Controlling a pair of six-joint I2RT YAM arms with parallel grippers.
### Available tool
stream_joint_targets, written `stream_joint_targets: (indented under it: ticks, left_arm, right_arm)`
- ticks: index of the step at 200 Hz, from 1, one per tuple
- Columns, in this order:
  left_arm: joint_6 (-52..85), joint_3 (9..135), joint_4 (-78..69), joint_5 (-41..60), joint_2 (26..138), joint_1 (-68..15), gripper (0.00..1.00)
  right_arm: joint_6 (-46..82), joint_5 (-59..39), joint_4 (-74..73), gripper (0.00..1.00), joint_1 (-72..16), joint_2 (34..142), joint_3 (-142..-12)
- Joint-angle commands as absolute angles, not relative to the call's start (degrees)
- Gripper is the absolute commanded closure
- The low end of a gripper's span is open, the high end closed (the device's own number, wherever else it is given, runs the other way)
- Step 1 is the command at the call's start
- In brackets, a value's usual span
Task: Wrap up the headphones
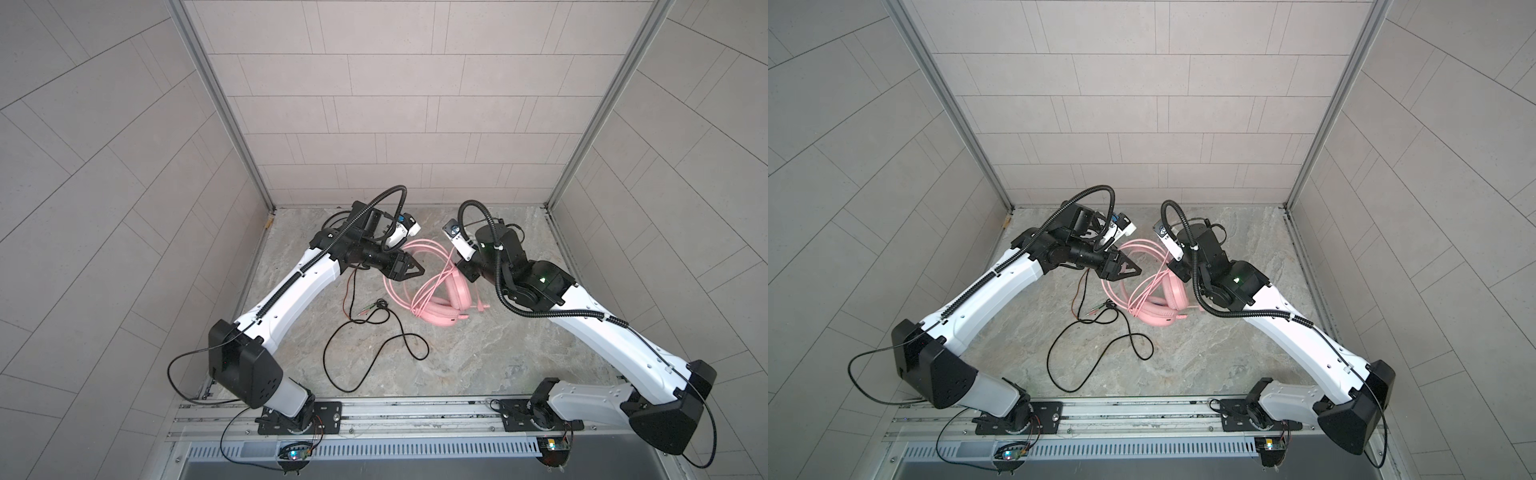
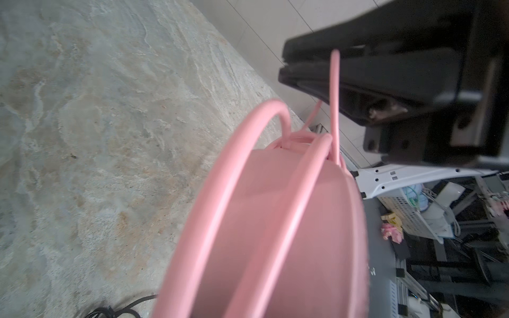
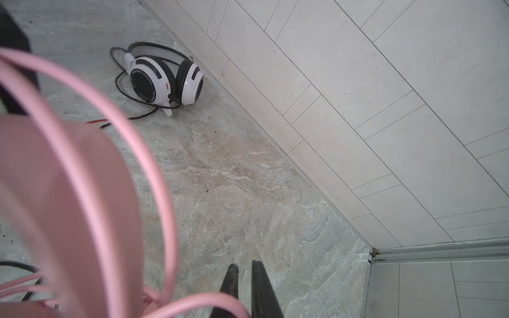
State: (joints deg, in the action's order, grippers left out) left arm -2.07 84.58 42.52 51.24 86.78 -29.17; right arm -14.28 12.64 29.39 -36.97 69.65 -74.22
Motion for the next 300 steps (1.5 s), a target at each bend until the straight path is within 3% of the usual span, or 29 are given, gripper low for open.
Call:
stream_joint_targets:
  ticks: [1, 51, 109, 125, 145, 179, 241, 300]
  left_arm:
    - [-4.5, 83.2, 47.7, 62.7, 84.4, -28.6, 1.00]
    - [2.6, 79.9, 39.0, 66.3, 81.7, -26.9, 1.00]
    - [23.3, 72.3, 13.7, 72.3, 77.1, -22.7, 1.00]
    - [35.6, 69.1, -1.4, 74.6, 76.7, -22.6, 1.00]
    - [59.9, 64.7, -33.4, 75.0, 77.8, -22.1, 1.00]
    - [94.5, 66.3, -75.6, 72.3, 86.8, -20.3, 1.00]
    - [91.7, 71.8, -73.7, 64.5, 90.3, -19.7, 1.00]
    - [73.7, 73.5, -53.2, 56.9, 87.3, -19.0, 1.00]
  right_arm:
    - [-10.2, 11.6, 23.4, 0.85, -33.5, 67.3, -74.3]
    - [-6.1, 1.7, 22.0, 0.83, -30.3, 67.9, -72.5]
    - [1.4, -5.8, 15.5, 0.97, -23.5, 67.7, -64.4]
    - [3.7, -10.6, 13.4, 0.97, -21.4, 68.6, -62.3]
    - [5.1, -15.6, 12.0, 0.97, -21.3, 69.1, -61.0]
    - [8.4, -22.3, 6.7, 0.97, -21.3, 68.6, -57.4]
    - [21.9, -35.8, -11.6, 0.93, -21.1, 71.1, -51.0]
    - [33.9, -42.0, -24.9, 0.89, -16.1, 71.7, -48.0]
